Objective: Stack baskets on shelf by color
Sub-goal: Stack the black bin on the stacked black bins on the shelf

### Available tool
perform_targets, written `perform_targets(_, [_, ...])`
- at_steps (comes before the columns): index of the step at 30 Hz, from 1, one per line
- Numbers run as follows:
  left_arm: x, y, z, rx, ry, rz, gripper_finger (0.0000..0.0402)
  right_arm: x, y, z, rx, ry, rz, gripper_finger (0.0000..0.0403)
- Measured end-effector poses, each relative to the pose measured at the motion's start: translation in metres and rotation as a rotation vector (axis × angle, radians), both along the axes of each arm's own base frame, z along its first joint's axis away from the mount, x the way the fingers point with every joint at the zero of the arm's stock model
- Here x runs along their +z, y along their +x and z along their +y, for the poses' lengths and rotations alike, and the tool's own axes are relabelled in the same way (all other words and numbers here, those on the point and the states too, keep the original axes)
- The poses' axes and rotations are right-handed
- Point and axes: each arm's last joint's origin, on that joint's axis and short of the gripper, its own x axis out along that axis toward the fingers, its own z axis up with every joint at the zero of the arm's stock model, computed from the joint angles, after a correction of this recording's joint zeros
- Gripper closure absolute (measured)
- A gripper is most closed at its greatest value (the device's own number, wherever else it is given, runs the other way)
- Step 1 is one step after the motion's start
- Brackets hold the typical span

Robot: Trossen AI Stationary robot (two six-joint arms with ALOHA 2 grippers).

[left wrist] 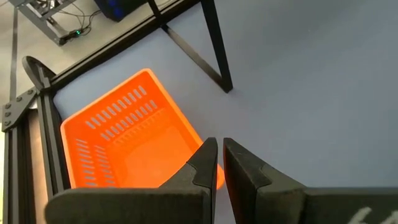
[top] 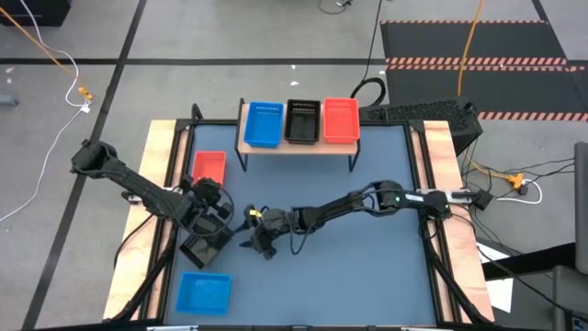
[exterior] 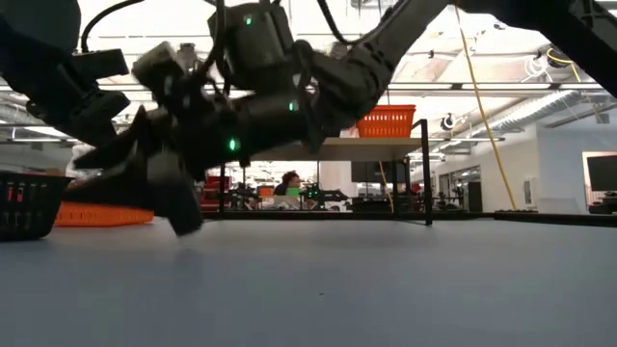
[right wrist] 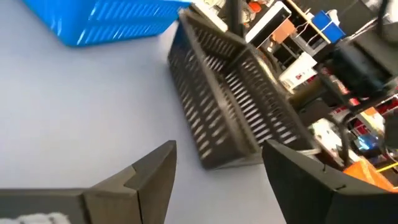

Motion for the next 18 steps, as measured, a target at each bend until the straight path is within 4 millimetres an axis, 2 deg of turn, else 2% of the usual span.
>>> perform_targets(4, [0.0,0.0,0.0,0.0,-0.001,-0.001,0.0371,-0.007,0.006,0.001,0.006,-0.015,-0.036,0.0167])
perform_targets(11, [0.001,-0.011,0.002,0.04,0.014,0.058,0.0371,-0.009,0.035,0.002,0.0,-0.004,-0.064,0.0167])
perform_targets(18, [-0.007,-0.01,0.002,0.044,-0.016,0.033,0.0371,-0.017,0.038,0.001,0.039,-0.075,0.037,0.0175])
